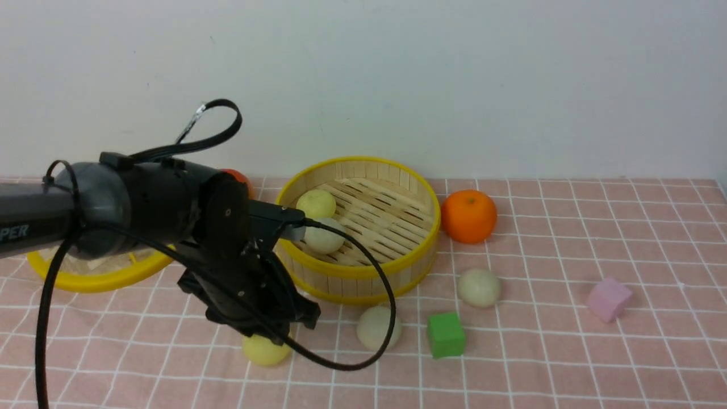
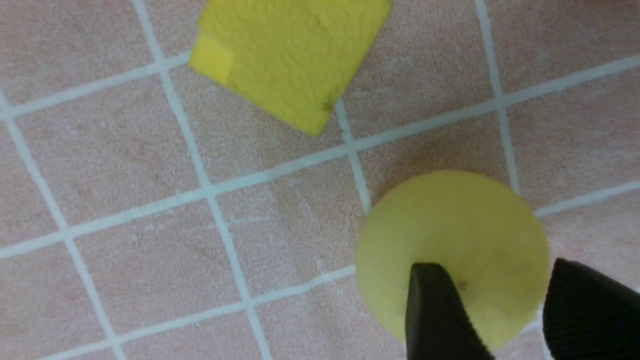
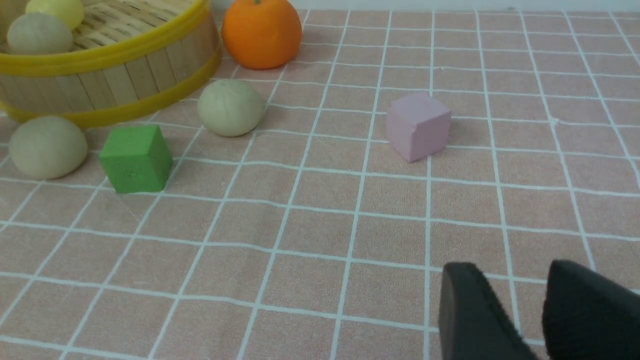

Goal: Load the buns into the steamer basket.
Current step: Use the left arm to grab a steamed stuffed bun

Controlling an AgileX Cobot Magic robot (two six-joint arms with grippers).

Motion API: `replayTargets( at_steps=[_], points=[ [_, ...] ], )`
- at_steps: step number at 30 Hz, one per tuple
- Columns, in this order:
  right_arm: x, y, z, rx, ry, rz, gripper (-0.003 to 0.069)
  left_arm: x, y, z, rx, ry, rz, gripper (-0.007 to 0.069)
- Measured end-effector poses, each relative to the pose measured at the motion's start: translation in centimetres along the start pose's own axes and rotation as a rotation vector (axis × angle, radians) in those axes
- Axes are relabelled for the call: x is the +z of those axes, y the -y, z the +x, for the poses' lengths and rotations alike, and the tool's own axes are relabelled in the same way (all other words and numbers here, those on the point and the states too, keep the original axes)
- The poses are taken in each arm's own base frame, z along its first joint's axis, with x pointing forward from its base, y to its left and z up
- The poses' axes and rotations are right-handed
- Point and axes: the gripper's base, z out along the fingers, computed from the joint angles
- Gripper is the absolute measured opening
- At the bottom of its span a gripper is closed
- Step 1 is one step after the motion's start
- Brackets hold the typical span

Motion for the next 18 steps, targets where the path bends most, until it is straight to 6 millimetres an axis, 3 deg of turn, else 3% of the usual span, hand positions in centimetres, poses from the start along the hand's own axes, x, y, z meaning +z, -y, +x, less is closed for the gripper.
replayTargets(
  at_steps=[4, 7, 18],
  points=[
    [0.0, 0.0, 0.0, 0.0, 0.0, 0.0, 0.024, -1.7, 0.1, -0.2, 0.002, 0.05, 0.007, 0.0318],
    [0.0, 0.0, 0.0, 0.0, 0.0, 0.0, 0.024, -1.7, 0.0, -0.3, 0.014, 0.057, -0.002, 0.0318],
    [0.0, 0.0, 0.0, 0.0, 0.0, 0.0, 0.024, 2.0, -0.5, -0.1, 0.057, -0.01, -0.048, 0.0304]
  ],
)
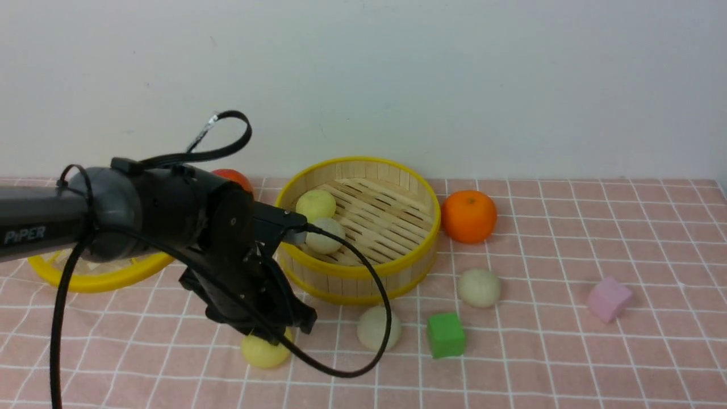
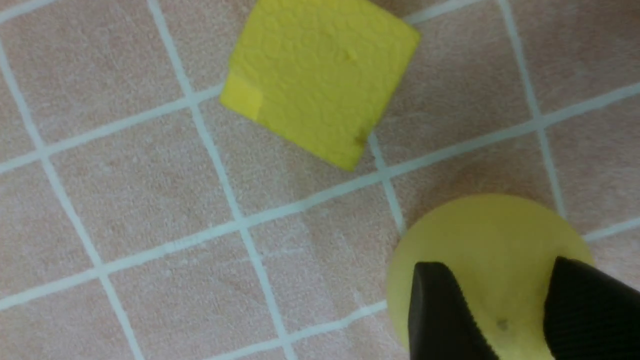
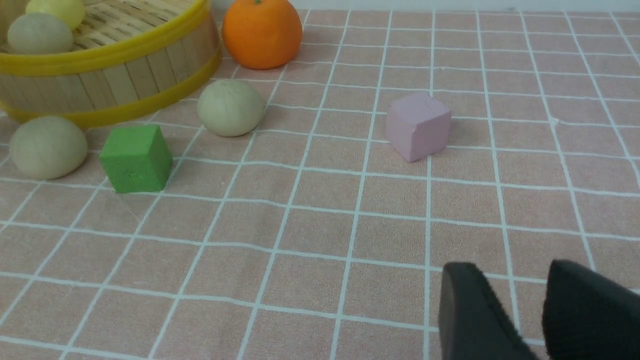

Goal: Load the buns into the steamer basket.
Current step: Use the left arm to grab a steamed stuffed bun, then use the left arm to put the steamed stuffed bun into the steamer

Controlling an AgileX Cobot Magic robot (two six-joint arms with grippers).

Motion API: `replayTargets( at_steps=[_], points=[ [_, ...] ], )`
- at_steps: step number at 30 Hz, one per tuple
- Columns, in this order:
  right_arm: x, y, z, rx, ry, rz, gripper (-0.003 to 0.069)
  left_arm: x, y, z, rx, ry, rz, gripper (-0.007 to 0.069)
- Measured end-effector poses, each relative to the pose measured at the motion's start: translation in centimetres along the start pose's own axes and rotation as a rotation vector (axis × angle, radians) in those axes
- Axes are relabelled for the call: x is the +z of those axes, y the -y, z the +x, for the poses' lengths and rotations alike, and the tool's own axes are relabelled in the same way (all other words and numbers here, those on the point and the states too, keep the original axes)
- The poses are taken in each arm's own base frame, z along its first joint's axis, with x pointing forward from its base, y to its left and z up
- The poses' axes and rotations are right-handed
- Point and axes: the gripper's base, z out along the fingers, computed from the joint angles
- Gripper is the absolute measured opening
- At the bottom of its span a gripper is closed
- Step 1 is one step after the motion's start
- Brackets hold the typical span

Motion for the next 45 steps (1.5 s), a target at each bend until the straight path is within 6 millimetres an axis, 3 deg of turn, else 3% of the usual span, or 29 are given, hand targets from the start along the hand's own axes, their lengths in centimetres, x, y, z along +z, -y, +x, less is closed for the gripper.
replayTargets(
  at_steps=[5, 8, 11, 12, 16, 20, 24, 30, 33, 36, 45],
  points=[
    [0.0, 0.0, 0.0, 0.0, 0.0, 0.0, 0.024, 0.2, 0.0, -0.1, -0.001, 0.007, 0.0, 0.0258],
    [0.0, 0.0, 0.0, 0.0, 0.0, 0.0, 0.024, 0.2, 0.0, -0.1, -0.02, 0.004, 0.0, 0.0176],
    [0.0, 0.0, 0.0, 0.0, 0.0, 0.0, 0.024, -0.3, 0.0, 0.0, -0.044, -0.011, 0.0, 0.0023],
    [0.0, 0.0, 0.0, 0.0, 0.0, 0.0, 0.024, -0.4, 0.0, 0.0, -0.046, -0.013, -0.001, 0.0011],
    [0.0, 0.0, 0.0, 0.0, 0.0, 0.0, 0.024, -3.2, 0.3, -0.9, -0.069, 0.011, 0.028, -0.0013],
    [0.0, 0.0, 0.0, 0.0, 0.0, 0.0, 0.024, -7.5, 1.2, -3.7, -0.054, 0.15, 0.123, -0.0013],
    [0.0, 0.0, 0.0, 0.0, 0.0, 0.0, 0.024, -8.9, 2.0, -6.4, -0.04, 0.235, 0.203, -0.0013],
    [0.0, 0.0, 0.0, 0.0, 0.0, 0.0, 0.024, -6.3, 2.7, -9.5, -0.011, 0.256, 0.237, -0.0013],
    [0.0, 0.0, 0.0, 0.0, 0.0, 0.0, 0.024, -3.4, 2.9, -10.7, -0.009, 0.228, 0.236, -0.0013],
    [0.0, 0.0, 0.0, 0.0, 0.0, 0.0, 0.024, -1.9, 3.0, -11.4, -0.007, 0.218, 0.235, -0.0013],
    [0.0, 0.0, 0.0, 0.0, 0.0, 0.0, 0.024, 0.0, 3.0, -11.7, 0.004, 0.196, 0.217, -0.0008]
  ],
)
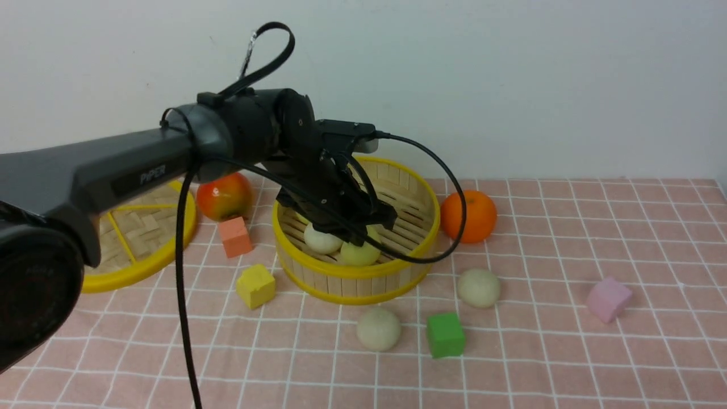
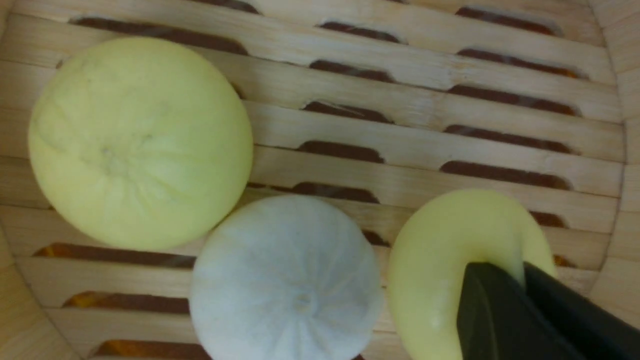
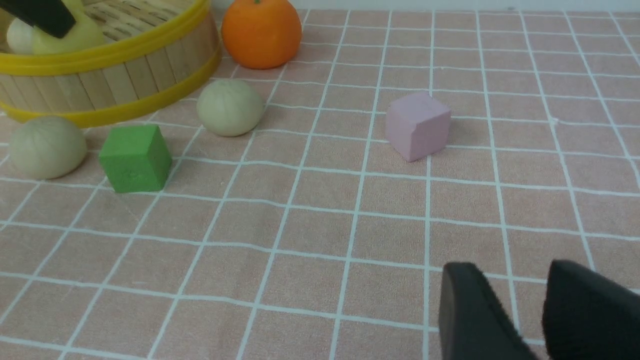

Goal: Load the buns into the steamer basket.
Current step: Use the left arm to put the steamed stuffed bun into the steamer, then use the right arm to grab a steamed stuffed bun

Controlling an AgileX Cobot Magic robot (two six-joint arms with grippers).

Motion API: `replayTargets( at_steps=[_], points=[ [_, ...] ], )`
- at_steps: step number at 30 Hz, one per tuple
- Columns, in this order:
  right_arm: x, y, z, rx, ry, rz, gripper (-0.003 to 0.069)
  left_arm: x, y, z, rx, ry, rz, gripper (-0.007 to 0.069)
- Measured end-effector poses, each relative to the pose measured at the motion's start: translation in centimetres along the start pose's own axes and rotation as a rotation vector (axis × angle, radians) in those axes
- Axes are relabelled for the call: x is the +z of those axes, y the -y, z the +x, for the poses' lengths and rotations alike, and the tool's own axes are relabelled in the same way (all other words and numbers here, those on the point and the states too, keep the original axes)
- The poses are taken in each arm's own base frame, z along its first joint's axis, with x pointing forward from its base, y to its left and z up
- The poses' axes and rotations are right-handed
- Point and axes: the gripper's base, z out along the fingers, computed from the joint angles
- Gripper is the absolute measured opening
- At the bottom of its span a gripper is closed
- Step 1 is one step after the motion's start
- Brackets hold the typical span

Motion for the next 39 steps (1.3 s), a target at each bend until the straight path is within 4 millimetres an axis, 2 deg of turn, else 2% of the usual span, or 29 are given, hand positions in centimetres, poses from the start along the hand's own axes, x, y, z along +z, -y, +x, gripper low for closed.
replayTargets(
  at_steps=[5, 9, 10, 11, 12, 13, 14, 15, 16, 18, 20, 21, 22, 25, 26, 27, 28, 30, 34, 35, 36, 37, 38, 39],
  points=[
    [0.0, 0.0, 0.0, 0.0, 0.0, 0.0, 0.024, 0.0, 0.0, 0.0, 0.006, -0.005, -0.003, 0.0038],
    [0.0, 0.0, 0.0, 0.0, 0.0, 0.0, 0.024, 0.0, 0.0, 0.1, 0.008, -0.014, -0.003, 0.0244],
    [0.0, 0.0, 0.0, 0.0, 0.0, 0.0, 0.024, 0.0, 0.0, 0.1, 0.008, -0.014, -0.003, 0.0244],
    [0.0, 0.0, 0.0, 0.0, 0.0, 0.0, 0.024, -0.2, 0.0, 0.1, 0.008, -0.015, -0.002, 0.0348],
    [0.0, 0.0, 0.0, 0.0, 0.0, 0.0, 0.024, -0.4, 0.1, 0.1, 0.01, -0.018, -0.002, 0.04],
    [0.0, 0.0, 0.0, 0.0, 0.0, 0.0, 0.024, -0.5, 0.1, 0.1, 0.011, -0.018, -0.001, 0.041],
    [0.0, 0.0, 0.0, 0.0, 0.0, 0.0, 0.024, -1.3, 0.3, -0.1, 0.012, -0.015, 0.002, 0.0467],
    [0.0, 0.0, 0.0, 0.0, 0.0, 0.0, 0.024, -1.9, 0.4, -0.2, 0.011, -0.006, 0.003, 0.0489],
    [0.0, 0.0, 0.0, 0.0, 0.0, 0.0, 0.024, -3.4, 0.7, -0.5, 0.002, 0.014, 0.006, 0.0504],
    [0.0, 0.0, 0.0, 0.0, 0.0, 0.0, 0.024, -6.0, 1.2, -1.0, -0.008, 0.052, 0.006, 0.0475],
    [0.0, 0.0, 0.0, 0.0, 0.0, 0.0, 0.024, -9.5, 1.8, -1.3, -0.012, 0.099, 0.002, 0.0377],
    [0.0, 0.0, 0.0, 0.0, 0.0, 0.0, 0.024, -9.5, 1.8, -1.3, -0.012, 0.099, 0.002, 0.0377],
    [0.0, 0.0, 0.0, 0.0, 0.0, 0.0, 0.024, -12.7, 2.3, -1.4, -0.006, 0.138, -0.001, 0.0274],
    [0.0, 0.0, 0.0, 0.0, 0.0, 0.0, 0.024, -18.9, 3.3, -0.6, 0.02, 0.205, 0.002, 0.0032],
    [0.0, 0.0, 0.0, 0.0, 0.0, 0.0, 0.024, -19.3, 3.3, -0.5, 0.021, 0.211, 0.003, 0.0022],
    [0.0, 0.0, 0.0, 0.0, 0.0, 0.0, 0.024, -21.7, 3.6, 0.3, 0.028, 0.251, 0.007, -0.0013],
    [0.0, 0.0, 0.0, 0.0, 0.0, 0.0, 0.024, -22.6, 3.7, 0.7, 0.03, 0.271, 0.008, -0.0013],
    [0.0, 0.0, 0.0, 0.0, 0.0, 0.0, 0.024, -25.3, 3.9, 3.2, 0.031, 0.329, 0.012, -0.0013],
    [0.0, 0.0, 0.0, 0.0, 0.0, 0.0, 0.024, -27.8, 3.6, 8.2, 0.027, 0.447, 0.013, -0.0013],
    [0.0, 0.0, 0.0, 0.0, 0.0, 0.0, 0.024, -27.5, 3.4, 9.4, 0.022, 0.45, 0.01, -0.0013],
    [0.0, 0.0, 0.0, 0.0, 0.0, 0.0, 0.024, -27.8, 3.1, 11.7, 0.016, 0.499, 0.012, -0.0013],
    [0.0, 0.0, 0.0, 0.0, 0.0, 0.0, 0.024, -28.3, 3.1, 12.1, 0.016, 0.528, 0.015, -0.0013],
    [0.0, 0.0, 0.0, 0.0, 0.0, 0.0, 0.024, -27.9, 2.7, 14.7, 0.0, 0.564, 0.023, -0.0013],
    [0.0, 0.0, 0.0, 0.0, 0.0, 0.0, 0.024, -27.9, 2.5, 16.1, -0.012, 0.594, 0.03, -0.0013]
  ],
)
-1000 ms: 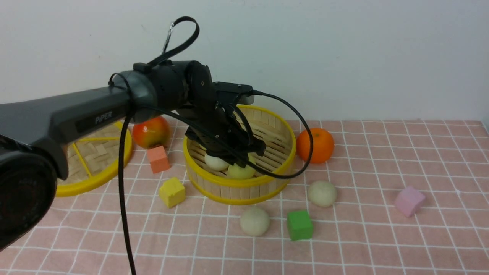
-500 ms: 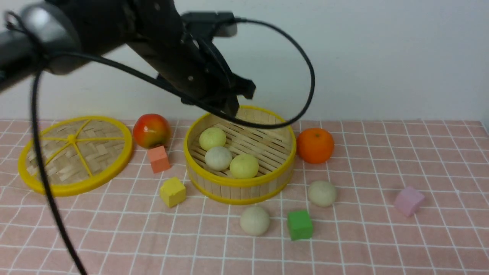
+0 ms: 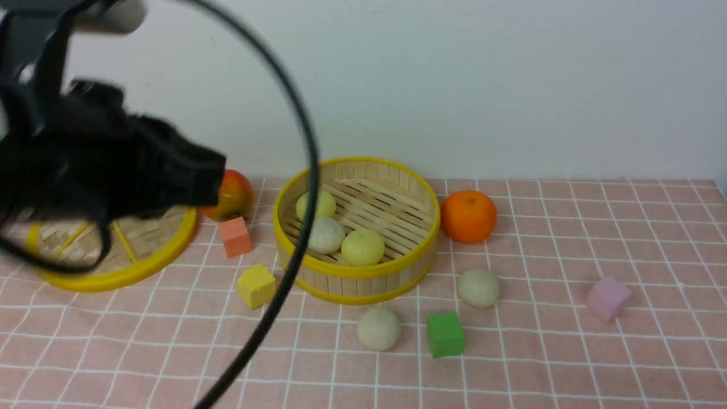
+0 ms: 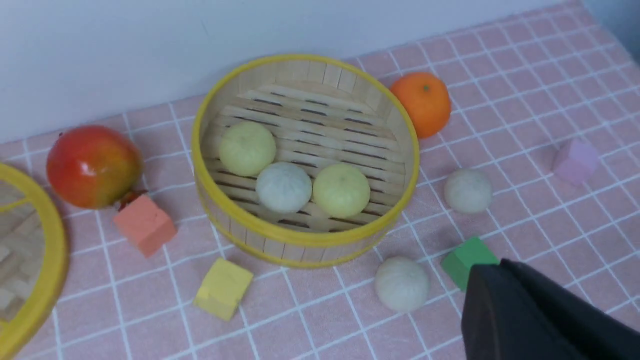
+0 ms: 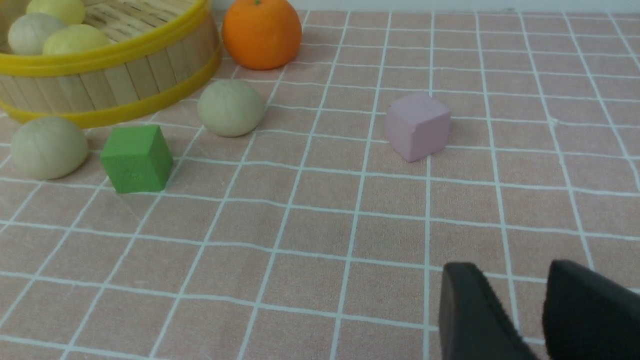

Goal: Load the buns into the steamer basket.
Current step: Use the right arm to grab a steamed stuffed bun

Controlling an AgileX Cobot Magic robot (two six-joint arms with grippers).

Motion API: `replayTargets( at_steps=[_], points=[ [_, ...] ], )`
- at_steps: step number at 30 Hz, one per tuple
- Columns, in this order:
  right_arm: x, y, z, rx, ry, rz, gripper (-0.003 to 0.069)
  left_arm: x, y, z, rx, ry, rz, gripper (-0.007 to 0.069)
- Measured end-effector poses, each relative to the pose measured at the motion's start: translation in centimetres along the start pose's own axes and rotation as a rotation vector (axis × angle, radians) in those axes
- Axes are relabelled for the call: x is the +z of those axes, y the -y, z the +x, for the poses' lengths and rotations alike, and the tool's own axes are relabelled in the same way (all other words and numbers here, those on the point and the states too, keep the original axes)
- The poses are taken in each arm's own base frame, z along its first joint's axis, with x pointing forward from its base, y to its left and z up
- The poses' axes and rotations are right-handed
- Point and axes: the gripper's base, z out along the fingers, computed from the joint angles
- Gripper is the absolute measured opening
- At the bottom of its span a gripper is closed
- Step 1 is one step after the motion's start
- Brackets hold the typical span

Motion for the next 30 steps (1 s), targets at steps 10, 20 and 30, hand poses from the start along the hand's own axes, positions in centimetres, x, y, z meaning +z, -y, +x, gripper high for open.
replayTargets(
  at_steps=[10, 20, 30],
  points=[
    [0.1, -0.1, -0.2, 0.088, 0.044, -0.011, 0.024, -5.1, -2.9, 12.2, -0.138, 0.37, 0.028, -0.0013],
    [-0.3, -0.6, -2.3, 0.786, 0.211, -0.165, 0.024, -4.5, -3.8, 16.3, -0.15, 0.335, 0.015, -0.0013],
    [0.9, -4.0, -13.0, 0.281, -0.337, -0.339, 0.0056, -4.2, -3.8, 17.2, -0.15, 0.245, 0.017, -0.0013]
  ],
)
